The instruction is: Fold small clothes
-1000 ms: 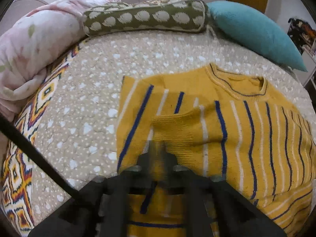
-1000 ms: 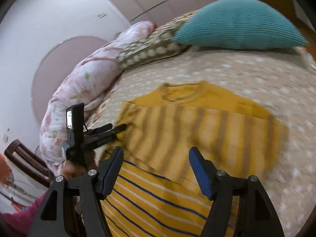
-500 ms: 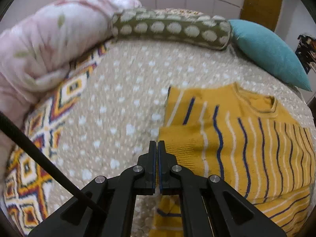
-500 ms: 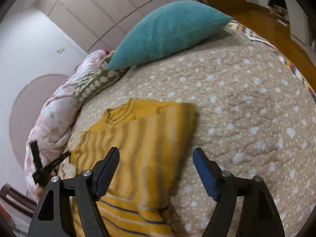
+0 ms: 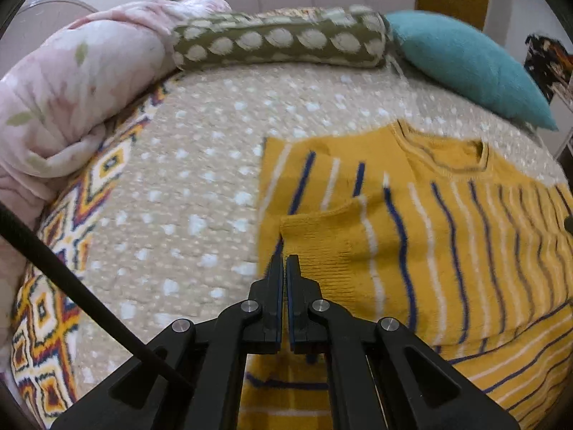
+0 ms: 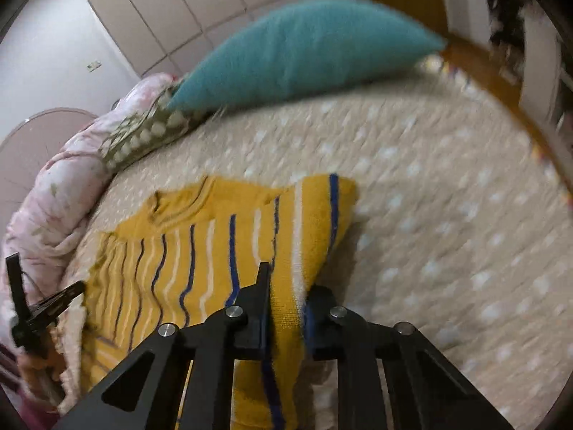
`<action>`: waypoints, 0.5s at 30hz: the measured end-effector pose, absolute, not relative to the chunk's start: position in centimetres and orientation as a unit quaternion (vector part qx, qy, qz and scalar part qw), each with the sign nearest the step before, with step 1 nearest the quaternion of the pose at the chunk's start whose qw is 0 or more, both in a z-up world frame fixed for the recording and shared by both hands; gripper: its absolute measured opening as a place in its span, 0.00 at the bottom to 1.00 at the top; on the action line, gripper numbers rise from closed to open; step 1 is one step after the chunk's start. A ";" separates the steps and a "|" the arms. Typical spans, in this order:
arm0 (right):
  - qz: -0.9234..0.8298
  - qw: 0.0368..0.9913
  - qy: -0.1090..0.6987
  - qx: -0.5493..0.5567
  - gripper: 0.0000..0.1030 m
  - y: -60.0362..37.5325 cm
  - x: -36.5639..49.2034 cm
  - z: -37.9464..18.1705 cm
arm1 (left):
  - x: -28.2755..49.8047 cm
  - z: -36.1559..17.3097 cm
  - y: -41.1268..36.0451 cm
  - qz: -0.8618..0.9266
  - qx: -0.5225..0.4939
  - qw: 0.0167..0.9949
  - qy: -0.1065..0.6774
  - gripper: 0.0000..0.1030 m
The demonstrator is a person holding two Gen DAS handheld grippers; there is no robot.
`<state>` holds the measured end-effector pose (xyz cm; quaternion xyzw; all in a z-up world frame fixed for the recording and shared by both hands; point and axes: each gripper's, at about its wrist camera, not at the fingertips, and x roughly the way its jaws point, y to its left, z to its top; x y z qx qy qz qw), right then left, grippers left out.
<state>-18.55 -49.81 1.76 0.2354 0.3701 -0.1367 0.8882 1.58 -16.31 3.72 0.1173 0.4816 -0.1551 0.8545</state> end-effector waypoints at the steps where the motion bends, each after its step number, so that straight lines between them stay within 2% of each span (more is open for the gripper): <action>1: -0.149 0.889 0.371 0.225 0.15 -50.2 -18.4 1.6 | 1.5 3.0 -17.0 -0.146 0.129 0.855 0.481 0.02; 4: -0.156 0.870 0.400 0.241 0.16 -51.4 -17.3 -0.8 | 1.0 2.7 -17.7 -0.133 0.153 0.861 0.465 0.02; 6: -0.156 0.875 0.392 0.237 0.26 -51.4 -17.8 -0.4 | 0.8 2.8 -17.7 -0.136 0.156 0.860 0.466 0.02; 7: -0.163 0.876 0.386 0.239 0.36 -51.4 -18.4 0.0 | 0.9 2.9 -17.5 -0.139 0.151 0.860 0.468 0.02; 8: -0.172 0.875 0.384 0.238 0.41 -51.6 -19.5 0.5 | 0.9 3.0 -17.3 -0.142 0.147 0.859 0.470 0.03; 9: -0.180 0.876 0.382 0.234 0.41 -51.4 -20.2 1.2 | 1.0 3.0 -17.1 -0.145 0.142 0.858 0.472 0.03; 12: -0.139 0.883 0.388 0.224 0.45 -49.6 -21.9 2.5 | 1.0 3.1 -16.6 -0.150 0.124 0.857 0.477 0.16; 14: -0.126 0.876 0.410 0.218 0.62 -48.6 -22.2 2.2 | 0.8 3.1 -16.6 -0.145 0.122 0.859 0.475 0.28; 15: -0.129 0.873 0.413 0.223 0.65 -48.6 -22.3 1.7 | 0.6 3.2 -16.6 -0.140 0.124 0.860 0.475 0.30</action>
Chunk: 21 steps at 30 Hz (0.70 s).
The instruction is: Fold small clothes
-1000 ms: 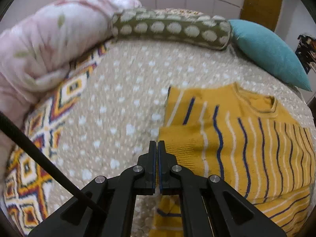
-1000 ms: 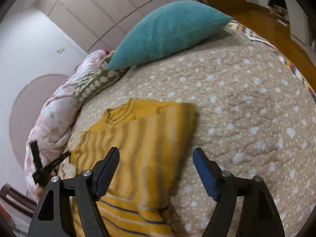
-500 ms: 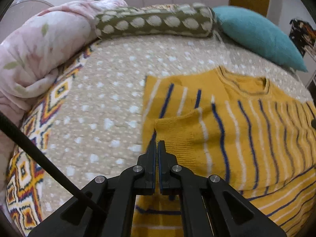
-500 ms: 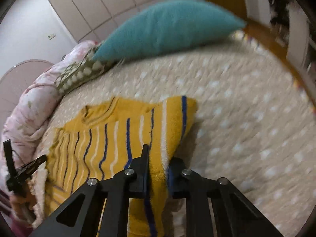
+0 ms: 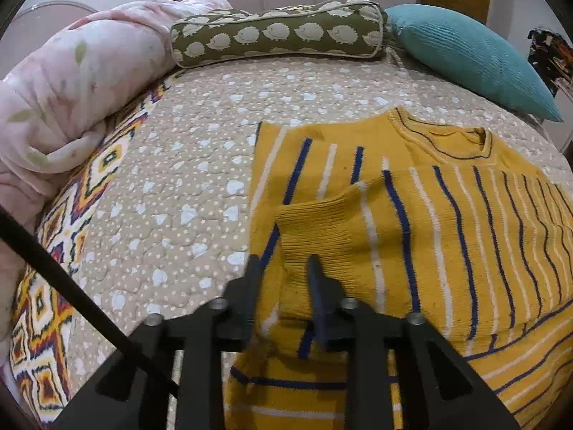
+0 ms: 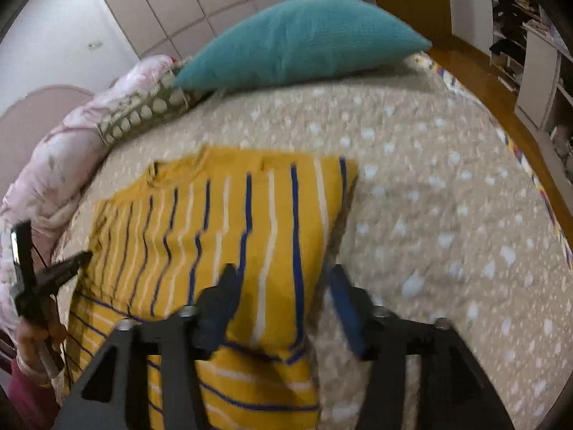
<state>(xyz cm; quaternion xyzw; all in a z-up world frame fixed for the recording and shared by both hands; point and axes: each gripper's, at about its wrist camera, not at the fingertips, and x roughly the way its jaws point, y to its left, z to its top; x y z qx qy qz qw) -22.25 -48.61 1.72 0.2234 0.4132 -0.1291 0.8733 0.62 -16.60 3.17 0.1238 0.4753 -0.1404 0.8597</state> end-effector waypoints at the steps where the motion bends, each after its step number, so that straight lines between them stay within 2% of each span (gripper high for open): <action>1: -0.128 0.871 0.411 0.238 0.66 -48.9 -22.3 1.1 | 0.6 3.2 -16.6 -0.140 0.124 0.859 0.476 0.35; 2: -0.122 0.866 0.413 0.253 0.61 -49.1 -22.1 0.5 | 0.5 3.3 -16.4 -0.142 0.120 0.858 0.479 0.38; 3: -0.110 0.861 0.422 0.260 0.49 -49.1 -21.7 -0.3 | 0.3 3.6 -16.0 -0.148 0.113 0.855 0.483 0.40; 4: -0.102 0.865 0.425 0.248 0.14 -48.9 -21.4 -0.5 | 0.1 3.8 -15.7 -0.154 0.109 0.854 0.486 0.45; 5: -0.108 0.872 0.419 0.230 0.12 -48.6 -21.4 -0.2 | -0.2 4.0 -15.4 -0.157 0.107 0.853 0.486 0.51; 7: -0.132 0.884 0.399 0.205 0.09 -48.7 -22.1 0.8 | -0.9 4.5 -14.7 -0.159 0.108 0.858 0.477 0.57; 12: -0.152 0.868 0.425 0.209 0.10 -49.3 -21.7 -0.8 | -1.9 4.5 -13.1 -0.153 0.104 0.856 0.483 0.58; 14: -0.161 0.869 0.422 0.201 0.24 -49.1 -22.3 -0.3 | -2.4 4.6 -12.4 -0.154 0.099 0.854 0.487 0.58; 18: -0.171 0.873 0.417 0.187 0.36 -48.0 -24.5 1.8 | -4.0 5.2 -11.3 -0.159 0.100 0.854 0.485 0.62; 20: -0.158 0.876 0.418 0.182 0.55 -47.1 -26.0 2.5 | -5.1 5.7 -10.8 -0.162 0.101 0.858 0.478 0.65; 21: -0.151 0.878 0.417 0.181 0.57 -46.7 -26.7 2.8 | -5.6 5.8 -10.6 -0.162 0.103 0.859 0.474 0.66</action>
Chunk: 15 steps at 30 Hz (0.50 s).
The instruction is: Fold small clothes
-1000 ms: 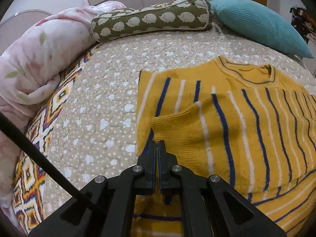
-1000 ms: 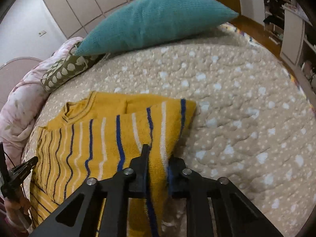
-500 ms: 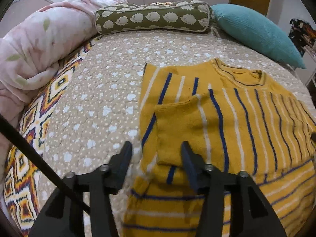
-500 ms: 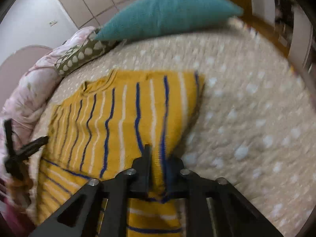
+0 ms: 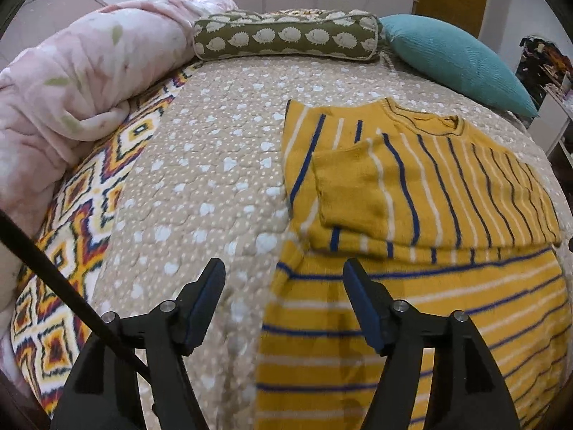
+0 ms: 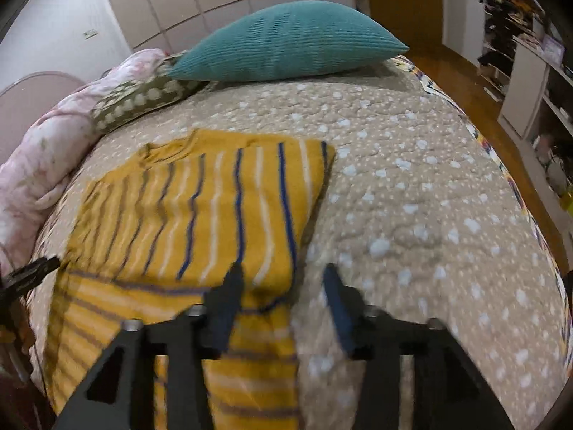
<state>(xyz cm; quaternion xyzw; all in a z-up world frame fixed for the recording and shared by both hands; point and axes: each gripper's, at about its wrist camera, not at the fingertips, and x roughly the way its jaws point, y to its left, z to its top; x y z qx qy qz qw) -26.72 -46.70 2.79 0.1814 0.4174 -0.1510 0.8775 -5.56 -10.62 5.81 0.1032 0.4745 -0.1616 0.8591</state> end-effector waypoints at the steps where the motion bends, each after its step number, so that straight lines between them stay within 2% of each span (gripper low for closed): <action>1: -0.144 0.879 0.418 0.182 0.60 -46.3 -27.3 2.9 | -6.1 5.9 -10.5 -0.161 0.107 0.860 0.472 0.66; 7: -0.089 0.863 0.449 0.215 0.61 -44.6 -30.5 1.8 | -8.9 6.4 -9.7 -0.166 0.124 0.861 0.464 0.67; 15: -0.057 0.849 0.482 0.211 0.69 -43.1 -34.5 1.5 | -11.4 6.7 -9.0 -0.169 0.134 0.863 0.458 0.67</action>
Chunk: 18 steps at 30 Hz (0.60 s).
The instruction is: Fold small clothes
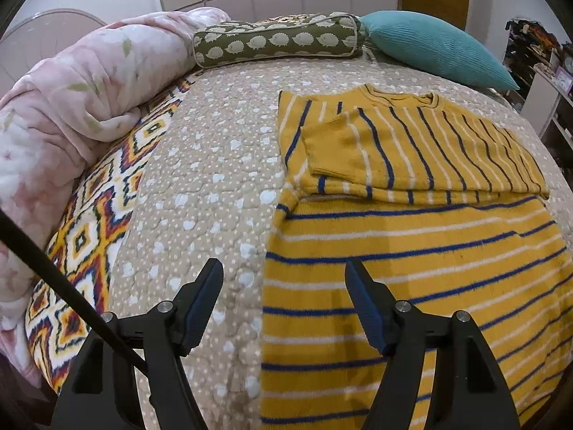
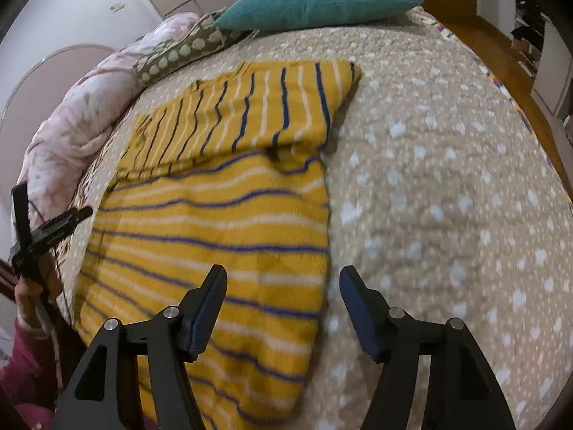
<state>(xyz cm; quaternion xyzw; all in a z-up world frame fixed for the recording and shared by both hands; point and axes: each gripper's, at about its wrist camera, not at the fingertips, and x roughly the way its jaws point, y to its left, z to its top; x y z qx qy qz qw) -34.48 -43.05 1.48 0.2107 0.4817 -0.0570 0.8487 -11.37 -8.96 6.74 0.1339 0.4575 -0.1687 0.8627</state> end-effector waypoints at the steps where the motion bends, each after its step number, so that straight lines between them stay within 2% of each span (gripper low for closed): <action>1: -0.055 0.847 0.487 0.204 0.69 -42.8 -34.9 1.6 | -11.5 6.8 -8.9 -0.169 0.134 0.863 0.457 0.67; 10: -0.056 0.839 0.518 0.155 0.75 -41.4 -37.7 1.7 | -13.7 6.6 -7.2 -0.186 0.122 0.853 0.472 0.69; 18: -0.075 0.844 0.493 0.195 0.75 -41.5 -38.5 -1.4 | -15.4 5.0 -4.7 -0.195 0.101 0.832 0.510 0.70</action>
